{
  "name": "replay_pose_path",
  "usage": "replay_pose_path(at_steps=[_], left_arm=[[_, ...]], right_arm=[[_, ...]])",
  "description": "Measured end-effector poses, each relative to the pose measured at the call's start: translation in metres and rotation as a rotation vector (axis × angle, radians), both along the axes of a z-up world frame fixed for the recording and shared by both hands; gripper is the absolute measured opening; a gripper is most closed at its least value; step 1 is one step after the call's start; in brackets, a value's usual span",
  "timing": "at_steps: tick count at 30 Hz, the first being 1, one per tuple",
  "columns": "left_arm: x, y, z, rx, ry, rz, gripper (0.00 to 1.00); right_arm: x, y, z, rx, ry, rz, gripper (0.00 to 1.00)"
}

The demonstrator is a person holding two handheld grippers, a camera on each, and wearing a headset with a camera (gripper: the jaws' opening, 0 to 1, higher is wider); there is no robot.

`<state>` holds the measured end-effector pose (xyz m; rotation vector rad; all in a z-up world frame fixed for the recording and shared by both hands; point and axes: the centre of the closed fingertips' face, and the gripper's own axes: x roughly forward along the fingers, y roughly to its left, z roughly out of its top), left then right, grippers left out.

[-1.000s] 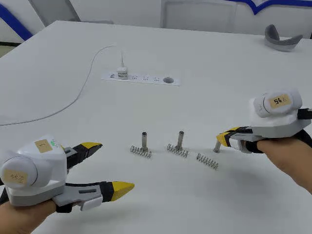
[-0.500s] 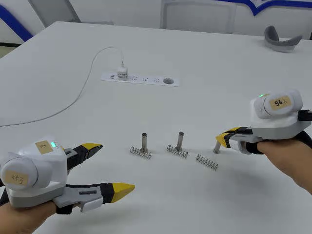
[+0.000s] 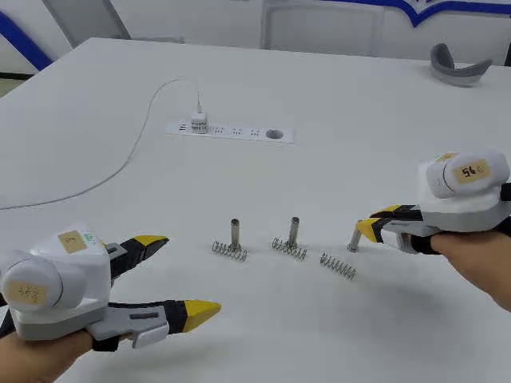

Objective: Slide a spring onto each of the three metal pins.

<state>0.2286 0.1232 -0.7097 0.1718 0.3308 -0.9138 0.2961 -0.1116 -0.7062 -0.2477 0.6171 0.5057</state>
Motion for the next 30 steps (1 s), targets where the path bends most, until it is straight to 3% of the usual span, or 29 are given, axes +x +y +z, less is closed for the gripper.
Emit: replay_pose_path(at_steps=[11,30], left_arm=[[0.000,0.000,0.001,0.001,-0.003,0.002,0.77],[0.000,-0.003,0.002,0.001,-0.007,-0.004,0.77]], right_arm=[[-0.014,0.001,-0.001,-0.005,0.001,0.034,0.18],[-0.033,0.021,-0.028,-0.039,0.049,0.146,0.18]])
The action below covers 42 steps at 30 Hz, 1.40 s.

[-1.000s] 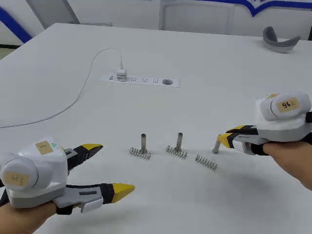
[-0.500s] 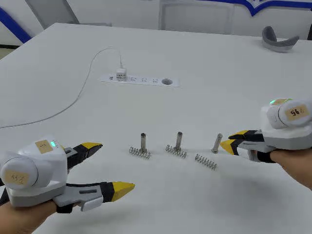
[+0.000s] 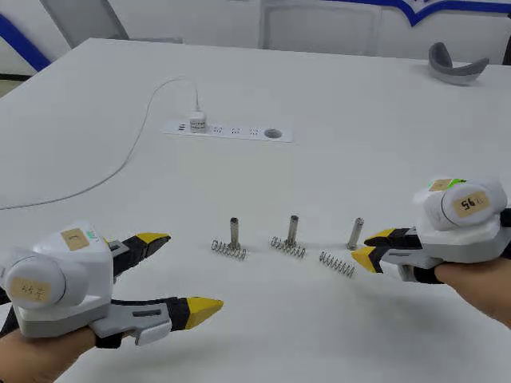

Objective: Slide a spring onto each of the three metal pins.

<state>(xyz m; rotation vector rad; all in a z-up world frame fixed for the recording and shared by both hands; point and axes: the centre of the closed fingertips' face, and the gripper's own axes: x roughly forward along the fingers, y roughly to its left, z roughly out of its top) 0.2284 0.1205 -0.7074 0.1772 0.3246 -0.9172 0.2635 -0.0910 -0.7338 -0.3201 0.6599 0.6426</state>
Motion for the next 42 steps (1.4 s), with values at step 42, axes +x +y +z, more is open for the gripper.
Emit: replay_pose_path(at_steps=[42], left_arm=[[-0.006,-0.013,-0.008,0.012,0.017,-0.041,0.75]], right_arm=[[-0.011,0.011,-0.035,-0.005,0.123,0.106,0.12]])
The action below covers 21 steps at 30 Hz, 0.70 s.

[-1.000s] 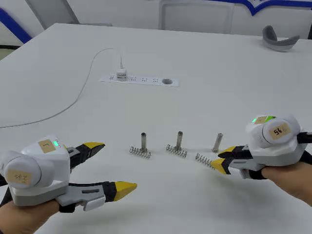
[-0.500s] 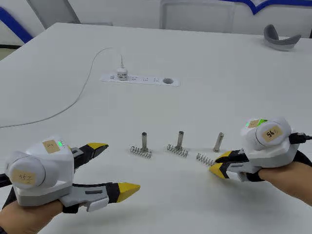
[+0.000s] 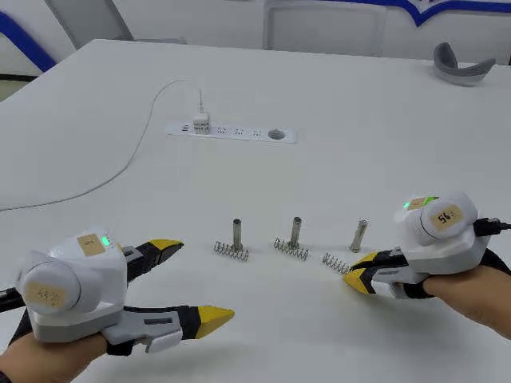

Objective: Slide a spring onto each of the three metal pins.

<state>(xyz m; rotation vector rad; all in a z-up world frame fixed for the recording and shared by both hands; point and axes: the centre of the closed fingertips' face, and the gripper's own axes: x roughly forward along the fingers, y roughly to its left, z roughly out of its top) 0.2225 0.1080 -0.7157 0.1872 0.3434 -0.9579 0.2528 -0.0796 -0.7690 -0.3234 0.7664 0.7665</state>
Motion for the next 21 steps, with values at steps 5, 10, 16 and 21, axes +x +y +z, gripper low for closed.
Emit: replay_pose_path(at_steps=[5,10,16,21], left_arm=[[-0.003,-0.005,0.000,0.003,0.001,-0.019,0.75],[-0.006,-0.013,-0.001,0.006,0.003,-0.043,0.72],[-0.010,-0.024,-0.001,0.014,0.002,-0.082,0.68],[-0.011,-0.032,-0.001,0.023,-0.005,-0.114,0.63]], right_arm=[[-0.005,0.001,0.002,-0.010,0.004,0.020,0.11],[-0.011,0.008,0.012,-0.010,-0.007,0.058,0.11],[-0.017,0.021,0.022,-0.005,-0.015,0.120,0.11],[-0.025,0.033,0.026,-0.011,-0.008,0.179,0.11]])
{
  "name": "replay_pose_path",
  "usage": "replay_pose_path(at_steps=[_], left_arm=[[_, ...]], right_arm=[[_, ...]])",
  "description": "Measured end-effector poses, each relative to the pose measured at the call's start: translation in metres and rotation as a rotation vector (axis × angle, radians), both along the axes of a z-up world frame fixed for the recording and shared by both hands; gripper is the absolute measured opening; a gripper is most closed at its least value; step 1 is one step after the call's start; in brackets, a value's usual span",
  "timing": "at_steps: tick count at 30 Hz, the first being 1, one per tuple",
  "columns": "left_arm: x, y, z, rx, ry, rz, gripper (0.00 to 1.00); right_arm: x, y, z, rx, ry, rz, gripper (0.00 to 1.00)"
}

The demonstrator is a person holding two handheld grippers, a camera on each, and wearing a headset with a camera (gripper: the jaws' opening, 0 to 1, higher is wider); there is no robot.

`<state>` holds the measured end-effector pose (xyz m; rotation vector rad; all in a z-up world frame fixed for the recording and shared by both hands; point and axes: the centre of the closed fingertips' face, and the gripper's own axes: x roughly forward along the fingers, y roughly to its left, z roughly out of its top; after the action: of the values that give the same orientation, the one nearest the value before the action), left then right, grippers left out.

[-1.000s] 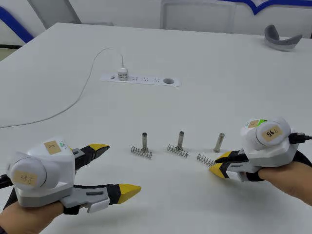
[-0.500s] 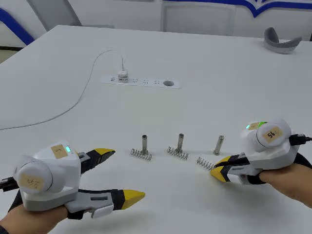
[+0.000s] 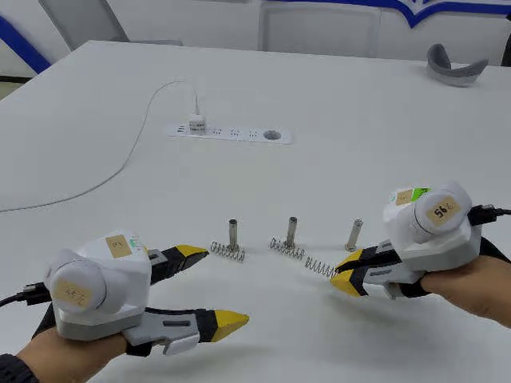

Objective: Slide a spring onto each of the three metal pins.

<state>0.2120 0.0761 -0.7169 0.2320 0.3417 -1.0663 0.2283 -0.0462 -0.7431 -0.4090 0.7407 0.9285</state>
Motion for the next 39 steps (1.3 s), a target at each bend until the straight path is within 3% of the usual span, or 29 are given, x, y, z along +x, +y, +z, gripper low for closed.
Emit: replay_pose_path(at_steps=[17,35,39], left_arm=[[-0.012,-0.034,0.001,0.004,-0.001,-0.119,0.53],[-0.021,-0.055,0.000,0.038,-0.038,-0.202,0.38],[-0.022,-0.058,0.000,0.029,-0.025,-0.210,0.35]], right_arm=[[-0.021,0.028,0.013,0.022,0.010,0.150,0.11],[-0.039,0.043,0.014,-0.008,0.016,0.276,0.11],[-0.041,0.045,0.013,-0.009,0.020,0.291,0.11]])
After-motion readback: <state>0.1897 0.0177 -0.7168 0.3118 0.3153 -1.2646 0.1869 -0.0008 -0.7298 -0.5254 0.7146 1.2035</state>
